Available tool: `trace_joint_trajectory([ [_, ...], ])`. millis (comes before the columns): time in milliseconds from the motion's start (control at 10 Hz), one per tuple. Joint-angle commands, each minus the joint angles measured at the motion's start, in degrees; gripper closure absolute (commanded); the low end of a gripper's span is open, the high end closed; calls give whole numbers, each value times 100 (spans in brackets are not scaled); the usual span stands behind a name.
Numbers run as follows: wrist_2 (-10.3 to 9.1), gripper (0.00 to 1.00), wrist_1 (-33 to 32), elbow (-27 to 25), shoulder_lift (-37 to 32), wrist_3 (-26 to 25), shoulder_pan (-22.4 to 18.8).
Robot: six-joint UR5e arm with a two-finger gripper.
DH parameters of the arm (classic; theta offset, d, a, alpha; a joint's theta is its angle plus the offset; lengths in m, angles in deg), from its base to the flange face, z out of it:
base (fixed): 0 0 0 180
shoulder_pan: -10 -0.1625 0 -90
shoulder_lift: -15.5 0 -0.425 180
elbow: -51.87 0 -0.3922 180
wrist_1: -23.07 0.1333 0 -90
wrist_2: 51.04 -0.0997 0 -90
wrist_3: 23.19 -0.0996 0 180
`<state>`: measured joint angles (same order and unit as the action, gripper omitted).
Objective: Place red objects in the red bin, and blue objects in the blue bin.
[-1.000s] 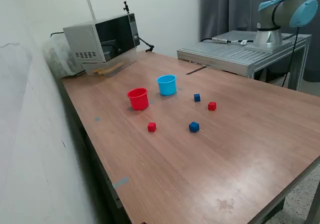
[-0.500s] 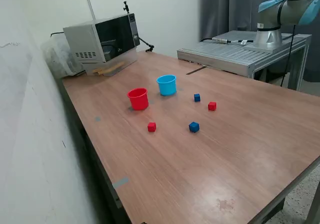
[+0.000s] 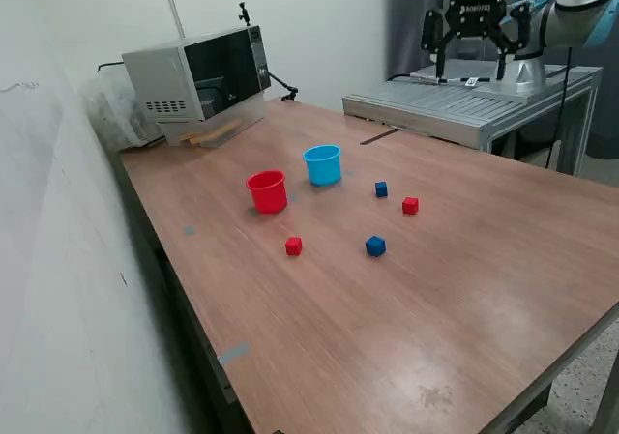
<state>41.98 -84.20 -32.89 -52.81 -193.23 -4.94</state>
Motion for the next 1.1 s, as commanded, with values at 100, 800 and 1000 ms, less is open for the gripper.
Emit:
trace_joint_trajectory([
  [100, -671, 0, -768, 477, 1406, 191, -27],
  [800, -847, 0, -980, 1505, 2691, -2218, 324],
  [1000, -838, 0, -980, 1734, 2867, -2157, 526],
])
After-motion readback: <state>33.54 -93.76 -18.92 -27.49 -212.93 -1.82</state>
